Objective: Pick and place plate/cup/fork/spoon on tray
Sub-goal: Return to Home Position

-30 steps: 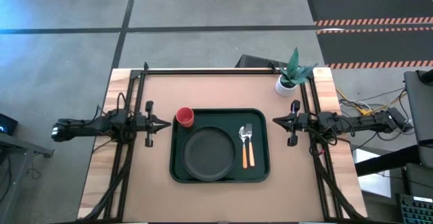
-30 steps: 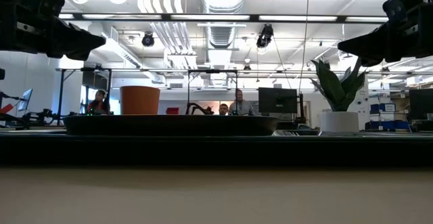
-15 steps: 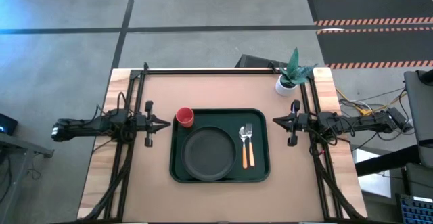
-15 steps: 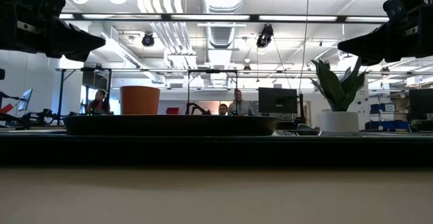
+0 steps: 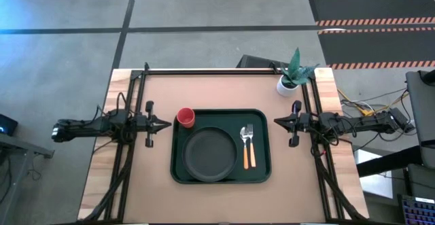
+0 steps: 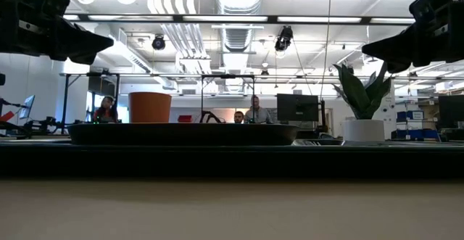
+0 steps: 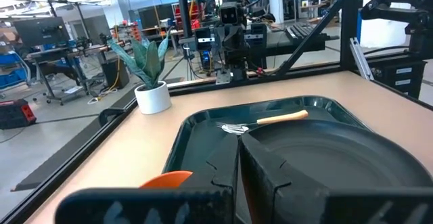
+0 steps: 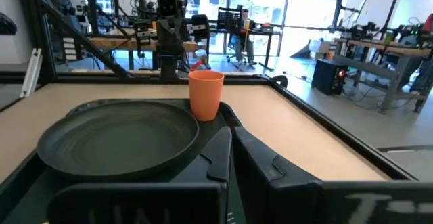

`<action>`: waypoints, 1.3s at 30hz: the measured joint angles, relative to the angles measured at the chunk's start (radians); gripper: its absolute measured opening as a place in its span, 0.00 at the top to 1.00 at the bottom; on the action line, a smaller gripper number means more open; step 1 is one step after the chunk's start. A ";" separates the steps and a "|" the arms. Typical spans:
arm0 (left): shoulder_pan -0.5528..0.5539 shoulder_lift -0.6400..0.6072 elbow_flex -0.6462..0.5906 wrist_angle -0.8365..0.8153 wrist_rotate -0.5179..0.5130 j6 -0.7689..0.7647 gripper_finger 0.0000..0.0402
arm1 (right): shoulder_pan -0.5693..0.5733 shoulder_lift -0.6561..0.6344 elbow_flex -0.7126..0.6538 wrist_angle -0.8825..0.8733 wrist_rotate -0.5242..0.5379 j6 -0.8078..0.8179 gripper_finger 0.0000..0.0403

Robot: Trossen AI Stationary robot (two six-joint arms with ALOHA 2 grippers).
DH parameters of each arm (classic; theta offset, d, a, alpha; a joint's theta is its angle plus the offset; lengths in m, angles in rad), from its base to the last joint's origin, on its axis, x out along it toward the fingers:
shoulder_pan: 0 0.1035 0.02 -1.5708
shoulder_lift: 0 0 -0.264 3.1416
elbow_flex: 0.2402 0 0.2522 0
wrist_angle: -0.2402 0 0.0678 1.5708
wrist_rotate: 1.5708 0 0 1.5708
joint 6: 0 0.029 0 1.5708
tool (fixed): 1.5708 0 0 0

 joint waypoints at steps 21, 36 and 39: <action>0.000 0.000 -0.011 0.008 0.005 0.000 1.00 | 0.000 0.000 0.000 0.000 0.000 0.022 0.98; 0.000 0.000 -0.012 0.007 0.005 0.000 1.00 | 0.000 0.000 0.000 0.000 0.000 0.021 0.98; 0.000 0.000 -0.012 0.007 0.005 0.000 1.00 | 0.000 0.000 0.000 0.000 0.000 0.022 0.98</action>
